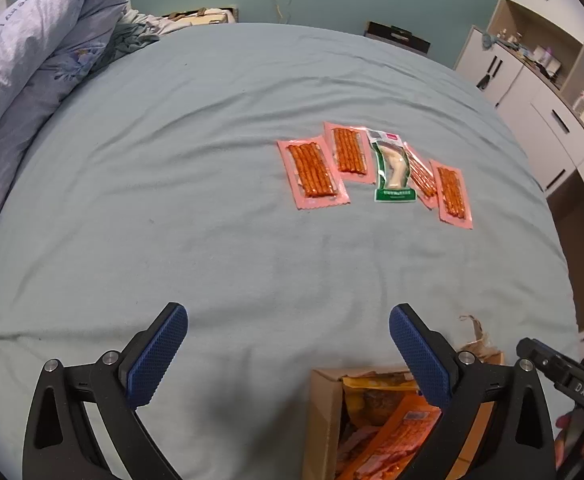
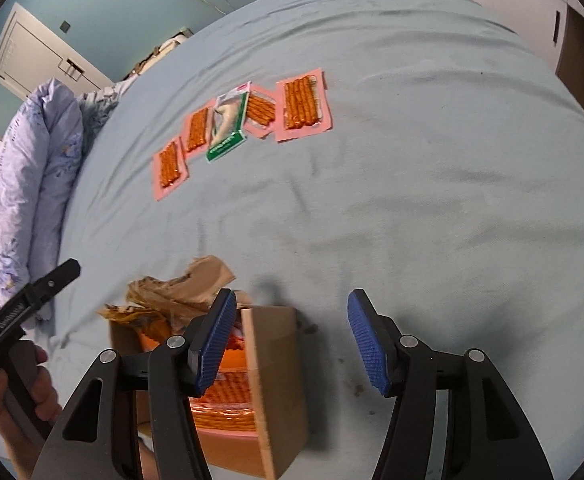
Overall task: Organize snacks
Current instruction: 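Release the packs into the box and open both grippers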
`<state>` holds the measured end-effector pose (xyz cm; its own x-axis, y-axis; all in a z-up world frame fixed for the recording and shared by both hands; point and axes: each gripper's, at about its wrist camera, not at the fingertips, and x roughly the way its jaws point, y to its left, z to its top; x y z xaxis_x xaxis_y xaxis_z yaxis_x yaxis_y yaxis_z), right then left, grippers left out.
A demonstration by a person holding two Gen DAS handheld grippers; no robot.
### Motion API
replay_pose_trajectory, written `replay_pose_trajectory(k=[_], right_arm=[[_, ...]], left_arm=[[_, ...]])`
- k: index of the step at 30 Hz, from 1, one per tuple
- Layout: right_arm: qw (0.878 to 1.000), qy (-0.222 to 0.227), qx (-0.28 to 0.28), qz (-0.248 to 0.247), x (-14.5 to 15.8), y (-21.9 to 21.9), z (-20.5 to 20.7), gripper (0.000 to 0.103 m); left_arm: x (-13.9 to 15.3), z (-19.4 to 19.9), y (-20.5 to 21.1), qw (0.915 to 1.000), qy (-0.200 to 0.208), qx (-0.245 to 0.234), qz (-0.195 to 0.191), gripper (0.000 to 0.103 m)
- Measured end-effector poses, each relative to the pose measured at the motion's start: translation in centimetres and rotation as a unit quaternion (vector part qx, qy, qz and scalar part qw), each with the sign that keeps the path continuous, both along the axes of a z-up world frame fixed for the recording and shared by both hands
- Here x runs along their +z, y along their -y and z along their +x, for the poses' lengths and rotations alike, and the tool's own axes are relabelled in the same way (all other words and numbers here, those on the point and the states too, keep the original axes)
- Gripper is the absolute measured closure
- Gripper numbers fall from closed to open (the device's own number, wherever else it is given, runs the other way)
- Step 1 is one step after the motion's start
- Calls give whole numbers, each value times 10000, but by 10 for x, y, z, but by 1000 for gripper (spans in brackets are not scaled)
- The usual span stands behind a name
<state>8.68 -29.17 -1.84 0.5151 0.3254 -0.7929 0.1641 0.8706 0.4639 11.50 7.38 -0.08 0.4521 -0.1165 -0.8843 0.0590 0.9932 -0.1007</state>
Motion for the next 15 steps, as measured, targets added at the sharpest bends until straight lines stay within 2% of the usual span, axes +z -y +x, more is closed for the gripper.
replay_pose_trajectory(k=[6,9,12,15], right_arm=[[9998,-44,-28,-186,2,-5,6,46],[9990,-46,-127,-430,-2,-3,4,46],[9977,-174,-248,-599,-11,0,7,46],[9964,-362,-415,-645,-14,2,21,46]], left_arm=[[0,2,2,10000,-44,-48,-28,0],[0,5,4,9999,-73,-107,6,0],[-2,7,6,9998,-115,-158,64,0],[-3,8,5,9996,-192,-202,-38,0]])
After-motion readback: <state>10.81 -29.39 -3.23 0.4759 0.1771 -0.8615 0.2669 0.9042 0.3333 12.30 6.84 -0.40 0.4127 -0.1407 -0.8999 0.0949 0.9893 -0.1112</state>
